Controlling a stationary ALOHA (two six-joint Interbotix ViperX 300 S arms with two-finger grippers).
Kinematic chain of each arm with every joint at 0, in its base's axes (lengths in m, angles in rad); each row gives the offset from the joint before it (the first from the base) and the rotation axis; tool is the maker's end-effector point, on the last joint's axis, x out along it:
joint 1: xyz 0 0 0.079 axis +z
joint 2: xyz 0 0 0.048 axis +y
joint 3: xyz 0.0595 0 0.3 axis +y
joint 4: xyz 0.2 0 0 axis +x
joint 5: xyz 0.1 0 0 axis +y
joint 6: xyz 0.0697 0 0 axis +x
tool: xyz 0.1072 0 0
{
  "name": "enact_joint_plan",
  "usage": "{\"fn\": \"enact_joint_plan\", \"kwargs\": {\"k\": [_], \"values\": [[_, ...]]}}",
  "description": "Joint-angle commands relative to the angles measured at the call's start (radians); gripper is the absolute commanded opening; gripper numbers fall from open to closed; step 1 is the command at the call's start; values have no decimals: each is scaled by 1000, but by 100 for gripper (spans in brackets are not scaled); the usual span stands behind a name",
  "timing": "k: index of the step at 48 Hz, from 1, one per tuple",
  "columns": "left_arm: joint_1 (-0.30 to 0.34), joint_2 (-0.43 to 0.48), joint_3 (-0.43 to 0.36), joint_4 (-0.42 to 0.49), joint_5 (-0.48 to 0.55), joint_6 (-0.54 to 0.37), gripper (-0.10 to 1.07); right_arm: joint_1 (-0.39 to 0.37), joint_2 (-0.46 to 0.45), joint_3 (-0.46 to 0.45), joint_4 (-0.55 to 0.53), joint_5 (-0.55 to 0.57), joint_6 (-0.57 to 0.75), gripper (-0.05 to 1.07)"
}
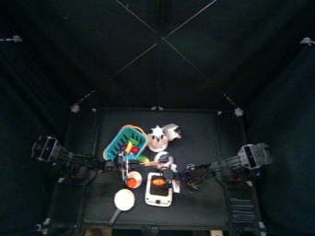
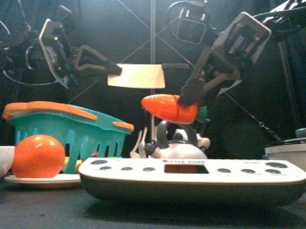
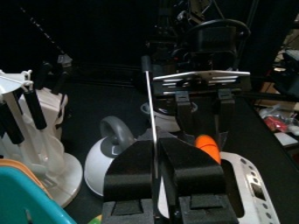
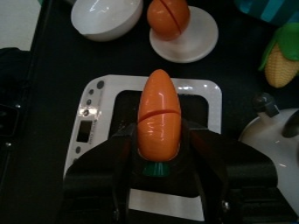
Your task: Regrasp handle
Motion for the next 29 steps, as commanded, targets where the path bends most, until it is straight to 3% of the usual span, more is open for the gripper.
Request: {"fn": "enact_joint_plan", "kwargs": {"k": [1,21,25,29], "values": [[2,-2,-11,2,-5,0,37,0,-26,-6,9,-12,2,66],[3,-2,-11,2,-5,0,37,-3,55,-31,-14,-14,2,66],[3,0,-11,0,-5,0,37,-5,55,-34,5,-6,12,66],[3,0,-11,0,-5,0,37,-14,49,-38,95,29,9,66]]}}
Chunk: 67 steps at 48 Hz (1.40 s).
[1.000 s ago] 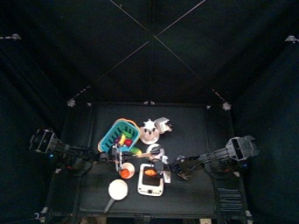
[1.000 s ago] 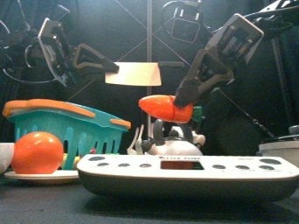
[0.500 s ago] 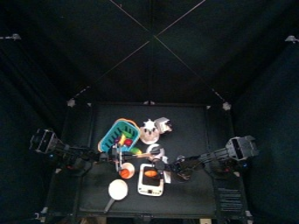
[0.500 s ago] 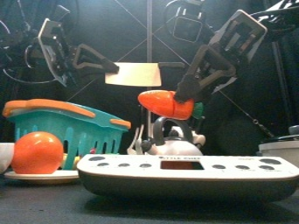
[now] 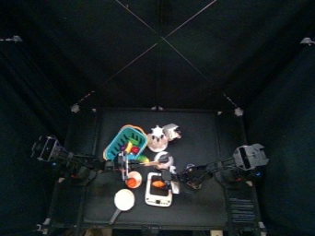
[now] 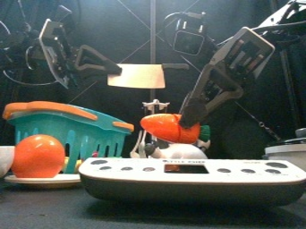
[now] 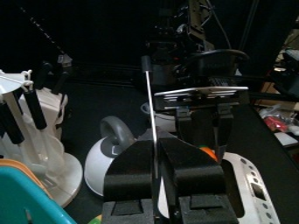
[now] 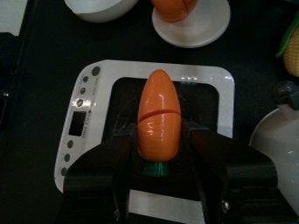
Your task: Regrasp handle
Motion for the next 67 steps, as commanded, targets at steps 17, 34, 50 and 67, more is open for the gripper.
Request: {"fn": "enact_joint_plan", "kwargs": {"k": [17,34,50,67], "values": [[-3,2,-9,-8,-3,-3,37,-5,-28,-72,385,187,0,67],[-3,3,-3,-26,-3,-3,37,-2,-23,-120,652,204,2,67],[6,3,2,-101,11,2,37,28,-43,-112,701,213,3,67],[20,3,-5,-84,46,2,37,40,-66,-117,712,256,5,67]]}}
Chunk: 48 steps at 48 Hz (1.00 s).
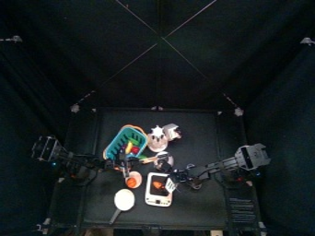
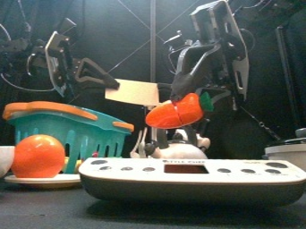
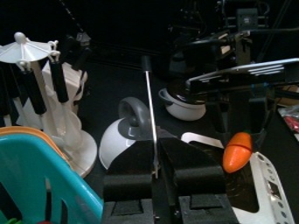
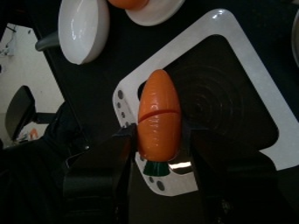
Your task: Regrasp handle
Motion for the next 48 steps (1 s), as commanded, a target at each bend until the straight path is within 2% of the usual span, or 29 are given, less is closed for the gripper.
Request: {"fn": "enact_joint_plan", "kwargs": {"k": [1,10,15,20,27,31,36,44,48], "values": [[-3,-2,-17,9,-3,-2,37,-3,-34,-26,0,15,2,67],[8,-20,-18,25,-3,3,37,-5,-37,-61,-46,121,46,67],[17,-37,-20,44,-2,3,37,0,-37,-77,-133,156,140,67],[17,-49,-17,55,-3,0,37,26,-32,-94,-281,158,298,67],[12,-51,-18,54,-2,-2,37,89,-18,-115,-565,167,601,67],[11,-51,-20,55,-2,-2,37,129,-12,-114,-704,202,793,67],[12,-51,-20,55,-2,-2,37,183,0,-117,-877,298,1042,67],[18,-51,-20,54,-2,0,37,238,21,-129,-1052,459,1316,67],[17,-51,-18,54,-2,0,37,247,34,-130,-1088,499,1388,67]]}}
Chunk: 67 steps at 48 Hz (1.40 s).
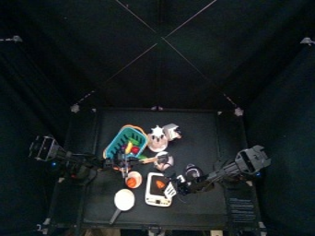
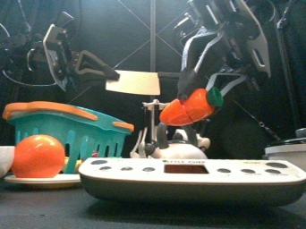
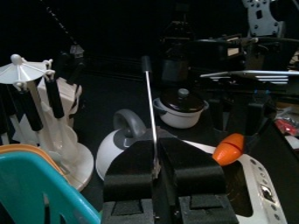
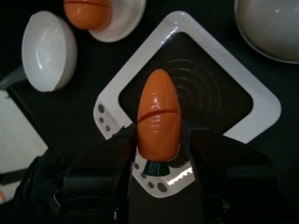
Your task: Regrasp handle
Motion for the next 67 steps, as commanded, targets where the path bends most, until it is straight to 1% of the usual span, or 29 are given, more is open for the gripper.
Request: {"fn": "enact_joint_plan", "kwargs": {"k": [1,8,13,18,25,31,35,40,45,53,61,67], "values": [[3,-6,-18,2,-5,-2,37,9,-6,-25,-43,41,63,67],[2,-6,-17,2,-5,-2,37,11,38,-49,-29,66,106,67],[-3,-6,-17,2,-5,-2,37,11,91,-92,-6,126,130,69],[-3,-6,-17,2,-5,-2,37,11,118,-120,5,179,135,70],[-3,-6,-17,0,-2,-2,37,12,137,-137,20,190,141,72],[-3,-6,-20,2,11,-2,37,15,163,-172,57,206,150,73],[-3,-5,-20,0,14,-2,37,15,181,-202,71,241,150,73],[-3,-3,-20,0,18,-2,37,14,202,-238,78,318,137,73],[-3,-3,-21,2,23,-2,37,15,212,-252,120,362,138,73],[-3,-3,-25,3,26,-2,37,26,238,-258,132,330,146,73],[-3,-3,-34,3,26,-2,37,43,250,-268,135,331,146,73],[-3,-3,-34,3,26,-2,37,52,250,-273,124,331,146,77]]}}
